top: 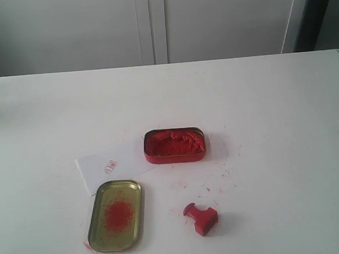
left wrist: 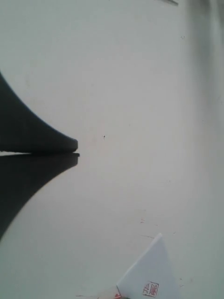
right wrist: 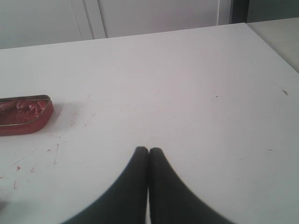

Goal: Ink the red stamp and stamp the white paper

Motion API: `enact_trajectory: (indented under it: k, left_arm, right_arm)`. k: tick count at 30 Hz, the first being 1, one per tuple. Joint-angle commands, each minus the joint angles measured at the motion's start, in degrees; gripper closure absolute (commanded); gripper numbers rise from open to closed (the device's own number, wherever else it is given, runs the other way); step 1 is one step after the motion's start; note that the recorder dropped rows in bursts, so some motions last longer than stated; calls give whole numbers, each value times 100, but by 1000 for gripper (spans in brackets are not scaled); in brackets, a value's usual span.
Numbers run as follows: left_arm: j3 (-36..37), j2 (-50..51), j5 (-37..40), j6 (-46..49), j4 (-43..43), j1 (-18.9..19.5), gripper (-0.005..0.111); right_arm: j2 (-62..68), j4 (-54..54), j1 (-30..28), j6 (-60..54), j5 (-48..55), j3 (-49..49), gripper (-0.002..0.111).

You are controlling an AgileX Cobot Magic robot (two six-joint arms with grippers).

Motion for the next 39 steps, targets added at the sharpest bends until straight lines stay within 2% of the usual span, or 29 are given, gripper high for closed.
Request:
enact_trajectory:
  k: [1,12,18,39]
  left_arm:
    - [561,-283,-107,-26,-19,12,107]
    - [598,-283,-206,42,-19,12,107]
    - [598,-283,-219,929,-584,12,107]
    - [598,-283,-219,894,-575,12,107]
  right_arm:
    - [-32,0,-3,1,-82,28,108]
    - [-32,0,-3,1,-82,28,108]
    - [-32,0,-3,1,-82,28,108]
    - [-32,0,-3,1,-82,28,108]
